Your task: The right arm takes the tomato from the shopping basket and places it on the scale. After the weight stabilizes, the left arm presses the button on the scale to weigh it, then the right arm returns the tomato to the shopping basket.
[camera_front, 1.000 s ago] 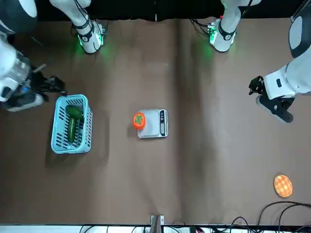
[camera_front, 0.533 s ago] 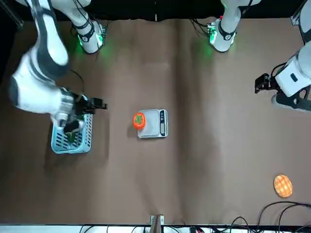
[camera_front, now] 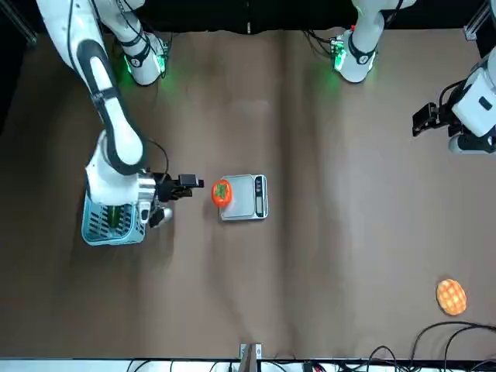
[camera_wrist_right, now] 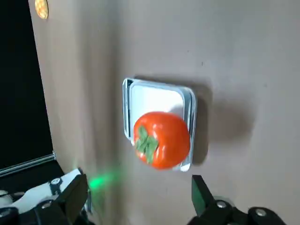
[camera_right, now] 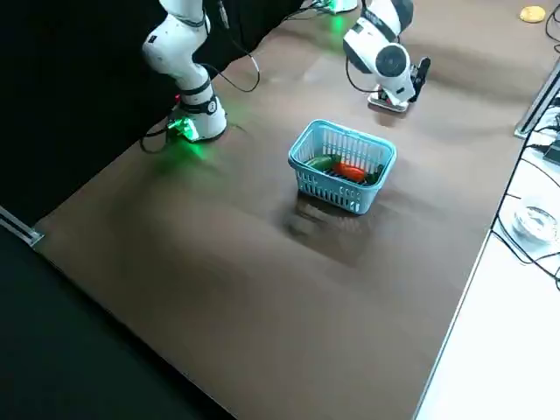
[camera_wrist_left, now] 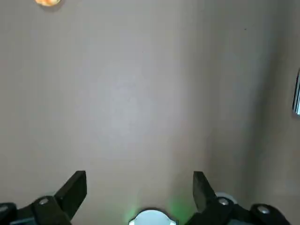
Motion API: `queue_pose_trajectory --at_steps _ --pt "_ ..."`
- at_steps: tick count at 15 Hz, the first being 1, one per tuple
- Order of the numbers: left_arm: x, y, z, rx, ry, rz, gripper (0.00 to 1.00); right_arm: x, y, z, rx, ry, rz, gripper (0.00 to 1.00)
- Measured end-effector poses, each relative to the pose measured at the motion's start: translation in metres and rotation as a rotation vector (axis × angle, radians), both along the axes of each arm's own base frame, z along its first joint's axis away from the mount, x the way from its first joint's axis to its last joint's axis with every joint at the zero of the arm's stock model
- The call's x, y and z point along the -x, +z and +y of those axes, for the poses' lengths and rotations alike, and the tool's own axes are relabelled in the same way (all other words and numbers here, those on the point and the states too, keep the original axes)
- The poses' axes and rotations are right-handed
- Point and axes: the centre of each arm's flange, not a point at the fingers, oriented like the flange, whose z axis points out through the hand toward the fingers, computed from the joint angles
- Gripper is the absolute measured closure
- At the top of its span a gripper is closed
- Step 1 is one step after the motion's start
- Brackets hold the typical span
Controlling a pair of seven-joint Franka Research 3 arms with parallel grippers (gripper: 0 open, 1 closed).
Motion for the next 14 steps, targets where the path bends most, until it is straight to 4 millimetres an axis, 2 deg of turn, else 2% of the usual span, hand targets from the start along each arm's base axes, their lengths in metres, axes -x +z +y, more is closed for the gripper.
queue_pose_trajectory --at_steps 5,7,12,14 --pt "0.005 -0.003 0.021 -0.006 0.061 0.044 0.0 0.012 -0.054 0.039 -0.086 -0.035 -0.052 0.02" --pt "0.007 0.002 0.029 0.002 0.1 0.037 0.0 0.015 -0.073 0.039 -0.12 -0.034 -0.074 0.02" --pt "0.024 0.029 0.01 -0.001 0.163 -0.009 0.0 0.024 -0.101 0.025 -0.165 -0.05 -0.103 0.02" --pt "0.029 0.033 0.021 0.002 0.191 -0.016 0.0 0.032 -0.108 0.026 -0.191 -0.085 -0.082 0.02"
